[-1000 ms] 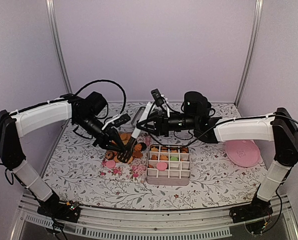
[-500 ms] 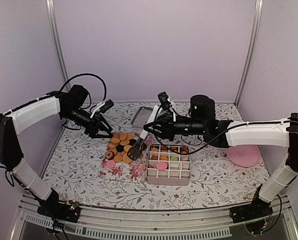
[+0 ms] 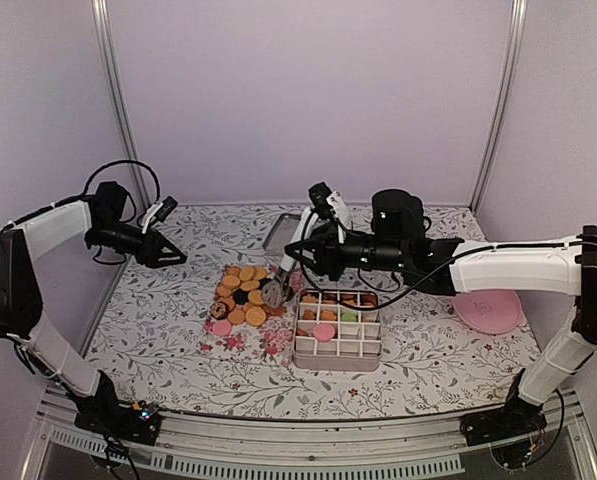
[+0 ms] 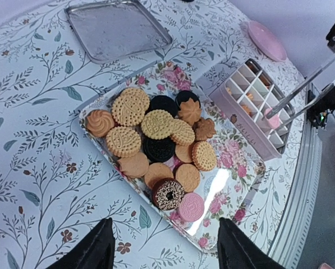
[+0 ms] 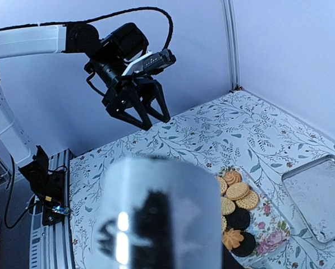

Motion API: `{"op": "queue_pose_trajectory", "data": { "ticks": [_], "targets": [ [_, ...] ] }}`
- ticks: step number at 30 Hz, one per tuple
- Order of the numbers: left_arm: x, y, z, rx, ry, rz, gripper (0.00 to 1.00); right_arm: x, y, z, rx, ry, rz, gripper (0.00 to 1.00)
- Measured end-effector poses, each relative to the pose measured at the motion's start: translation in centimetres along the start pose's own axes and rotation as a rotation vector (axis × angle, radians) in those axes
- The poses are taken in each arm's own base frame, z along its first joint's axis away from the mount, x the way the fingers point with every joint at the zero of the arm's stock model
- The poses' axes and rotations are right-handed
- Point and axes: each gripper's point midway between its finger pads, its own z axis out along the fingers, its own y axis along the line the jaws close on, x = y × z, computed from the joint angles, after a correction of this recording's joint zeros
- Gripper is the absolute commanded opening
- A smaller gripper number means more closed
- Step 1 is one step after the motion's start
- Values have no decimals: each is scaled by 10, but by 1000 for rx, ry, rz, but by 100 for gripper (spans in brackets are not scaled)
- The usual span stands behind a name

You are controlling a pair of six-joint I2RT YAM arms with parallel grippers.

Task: Pack the cookies
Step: Pick up the fake cookies from the plate.

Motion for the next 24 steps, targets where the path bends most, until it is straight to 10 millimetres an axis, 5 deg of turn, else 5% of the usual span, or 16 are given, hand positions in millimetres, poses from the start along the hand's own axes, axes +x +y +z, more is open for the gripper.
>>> {"op": "queue_pose_trajectory", "data": {
  "ticks": [6, 12, 18, 24],
  "targets": [
    [13, 2, 5, 3, 13, -32, 63, -16, -29, 37, 100, -28, -45, 31],
    [21, 1, 7, 6, 22, -45, 63, 5, -68, 65, 173, 13, -36, 31],
    [23, 0, 7, 7, 21, -47, 63, 34, -94, 73, 228, 75, -14, 31],
    [22, -2, 6, 9, 16, -45, 63, 36, -97, 73, 240, 78, -11, 32]
  ]
}}
